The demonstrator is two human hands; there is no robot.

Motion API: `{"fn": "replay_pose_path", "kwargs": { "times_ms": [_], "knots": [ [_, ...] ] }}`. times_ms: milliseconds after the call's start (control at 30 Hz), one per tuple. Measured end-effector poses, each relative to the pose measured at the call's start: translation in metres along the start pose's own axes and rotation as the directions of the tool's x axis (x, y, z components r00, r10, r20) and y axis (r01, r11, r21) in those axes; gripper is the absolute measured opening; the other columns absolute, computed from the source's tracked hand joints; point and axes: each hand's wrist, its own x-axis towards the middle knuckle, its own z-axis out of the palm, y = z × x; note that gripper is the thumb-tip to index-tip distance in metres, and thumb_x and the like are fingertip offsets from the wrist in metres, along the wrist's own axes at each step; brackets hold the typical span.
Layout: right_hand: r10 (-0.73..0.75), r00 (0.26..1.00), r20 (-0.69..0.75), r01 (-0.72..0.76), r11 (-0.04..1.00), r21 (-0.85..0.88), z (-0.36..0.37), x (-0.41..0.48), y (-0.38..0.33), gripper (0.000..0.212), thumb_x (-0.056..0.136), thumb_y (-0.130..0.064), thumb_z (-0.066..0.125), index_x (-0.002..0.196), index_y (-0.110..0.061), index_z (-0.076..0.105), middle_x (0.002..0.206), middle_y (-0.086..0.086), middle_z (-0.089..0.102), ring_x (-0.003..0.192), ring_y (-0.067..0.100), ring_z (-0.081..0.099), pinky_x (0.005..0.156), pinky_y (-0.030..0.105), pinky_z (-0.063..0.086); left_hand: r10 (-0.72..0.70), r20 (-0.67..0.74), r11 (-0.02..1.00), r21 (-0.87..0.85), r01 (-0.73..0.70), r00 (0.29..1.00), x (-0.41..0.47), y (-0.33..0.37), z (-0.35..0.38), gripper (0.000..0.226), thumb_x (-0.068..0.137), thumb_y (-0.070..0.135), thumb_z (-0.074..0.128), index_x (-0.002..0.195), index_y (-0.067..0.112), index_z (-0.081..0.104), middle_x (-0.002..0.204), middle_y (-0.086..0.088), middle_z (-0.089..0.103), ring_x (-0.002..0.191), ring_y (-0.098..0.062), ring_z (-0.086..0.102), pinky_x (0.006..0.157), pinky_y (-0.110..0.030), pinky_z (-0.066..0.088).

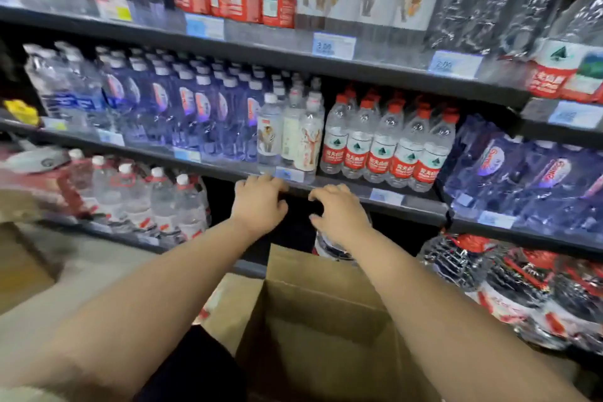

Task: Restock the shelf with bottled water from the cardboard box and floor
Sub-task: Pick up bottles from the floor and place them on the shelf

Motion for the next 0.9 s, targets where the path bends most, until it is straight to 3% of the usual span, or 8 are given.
{"fn": "replay_pose_path", "kwargs": {
  "times_ms": [233, 400, 667, 800, 900],
  "knots": [
    [-0.181, 0.972, 0.148, 0.172, 0.983, 0.070, 0.076, 0.008, -0.152, 0.038, 0.088, -0.030, 0.064, 0.124, -0.022, 0.054, 0.123, 0.005, 0.056, 0.118, 0.030, 0.044, 0.091, 0.043, 0.046, -0.375, 0.086, 0.927, 0.042, 0.373, 0.923, -0.134, -0.166, -0.008, 0.032, 0.086, 0.032, 0.056, 0.117, 0.025, 0.059, 0.119, -0.008, 0.058, 0.115, -0.034, 0.048, 0.097, -0.044, 0.036],
    [-0.187, 0.949, 0.254, 0.138, 0.970, 0.200, 0.140, 0.002, -0.217, 0.034, 0.084, -0.026, 0.068, 0.117, -0.021, 0.059, 0.114, 0.003, 0.059, 0.113, 0.027, 0.046, 0.087, 0.040, 0.048, -0.497, 0.180, 0.867, 0.062, 0.495, 0.849, -0.221, -0.251, 0.007, 0.038, 0.086, 0.031, 0.056, 0.124, 0.024, 0.056, 0.126, -0.007, 0.056, 0.118, -0.031, 0.048, 0.099, -0.040, 0.033],
    [-0.340, 0.764, 0.549, 0.223, 0.937, 0.269, 0.228, 0.023, -0.245, 0.043, 0.081, -0.023, 0.073, 0.123, -0.023, 0.061, 0.126, -0.002, 0.053, 0.120, 0.017, 0.043, 0.096, 0.027, 0.034, -0.653, 0.289, 0.751, 0.126, 0.648, 0.700, -0.325, -0.313, 0.072, 0.041, 0.086, 0.036, 0.053, 0.126, 0.028, 0.054, 0.129, -0.003, 0.055, 0.121, -0.029, 0.046, 0.097, -0.041, 0.034],
    [-0.336, 0.755, 0.564, 0.182, 0.933, 0.312, 0.291, 0.025, -0.239, 0.037, 0.079, -0.019, 0.074, 0.115, -0.020, 0.066, 0.116, 0.001, 0.061, 0.113, 0.021, 0.052, 0.097, 0.035, 0.042, -0.652, 0.375, 0.742, 0.137, 0.657, 0.659, -0.336, -0.325, 0.124, 0.044, 0.086, 0.037, 0.056, 0.128, 0.027, 0.052, 0.130, -0.004, 0.053, 0.121, -0.030, 0.044, 0.098, -0.043, 0.034],
    [-0.317, 0.722, 0.614, 0.110, 0.930, 0.350, 0.348, 0.023, -0.231, 0.040, 0.075, -0.020, 0.074, 0.113, -0.030, 0.065, 0.115, -0.001, 0.062, 0.115, 0.024, 0.052, 0.098, 0.039, 0.044, -0.677, 0.412, 0.707, 0.133, 0.695, 0.610, -0.329, -0.333, 0.165, 0.044, 0.085, 0.034, 0.055, 0.129, 0.028, 0.052, 0.135, -0.004, 0.050, 0.125, -0.029, 0.042, 0.102, -0.045, 0.031]
  ]
}}
